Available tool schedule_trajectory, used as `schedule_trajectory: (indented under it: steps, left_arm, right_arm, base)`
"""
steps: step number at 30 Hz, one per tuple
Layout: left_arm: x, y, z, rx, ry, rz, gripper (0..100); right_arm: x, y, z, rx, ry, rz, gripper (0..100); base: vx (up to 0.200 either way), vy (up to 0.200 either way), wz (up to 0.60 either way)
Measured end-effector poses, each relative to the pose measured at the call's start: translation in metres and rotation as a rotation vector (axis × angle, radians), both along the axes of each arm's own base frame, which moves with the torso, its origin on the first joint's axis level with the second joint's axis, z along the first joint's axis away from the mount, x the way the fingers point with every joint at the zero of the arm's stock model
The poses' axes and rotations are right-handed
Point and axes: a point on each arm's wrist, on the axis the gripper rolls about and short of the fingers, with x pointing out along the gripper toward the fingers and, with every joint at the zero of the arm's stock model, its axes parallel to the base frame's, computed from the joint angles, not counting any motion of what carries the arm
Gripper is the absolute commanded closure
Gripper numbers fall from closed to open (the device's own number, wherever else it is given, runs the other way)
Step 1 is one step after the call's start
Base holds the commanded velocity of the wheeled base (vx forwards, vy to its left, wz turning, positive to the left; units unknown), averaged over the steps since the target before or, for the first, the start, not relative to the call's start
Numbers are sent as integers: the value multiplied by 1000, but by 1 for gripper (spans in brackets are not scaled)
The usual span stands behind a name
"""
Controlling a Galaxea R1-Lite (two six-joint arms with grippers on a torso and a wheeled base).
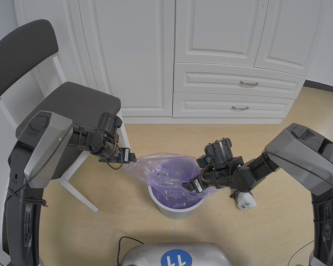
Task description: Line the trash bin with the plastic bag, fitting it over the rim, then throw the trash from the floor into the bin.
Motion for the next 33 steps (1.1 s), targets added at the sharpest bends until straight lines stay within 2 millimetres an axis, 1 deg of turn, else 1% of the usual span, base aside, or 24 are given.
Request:
schedule_trajectory:
  steps: [5, 11, 17, 18, 26, 30, 33]
  left_arm:
    - [-21, 1, 15, -14, -3, -24, 0]
    - [-49, 7, 29, -33, -35, -66, 0]
    - [-80, 11, 40, -45, -116, -117, 0]
    - [-85, 11, 43, -48, -134, -125, 0]
    - [-125, 18, 65, -67, -227, -156, 0]
    - [-146, 22, 75, -82, -259, -169, 0]
    - [-164, 28, 82, -92, -294, -171, 0]
  right_arm:
    - [5, 6, -7, -58, -9, 98, 0]
    - [11, 13, -18, -89, 16, 136, 0]
    - [20, 22, -30, -97, 20, 154, 0]
    - [21, 23, -32, -100, 24, 156, 100]
    - [17, 28, -44, -120, 46, 174, 100]
    - [11, 30, -47, -127, 58, 181, 100]
    - [2, 32, -47, -136, 73, 194, 100]
  base:
    - [0, 0, 0]
    - [0, 0, 0]
    - [0, 0, 0]
    - [0, 0, 0]
    - [0, 0, 0]
    - [0, 0, 0]
    - [0, 0, 0]
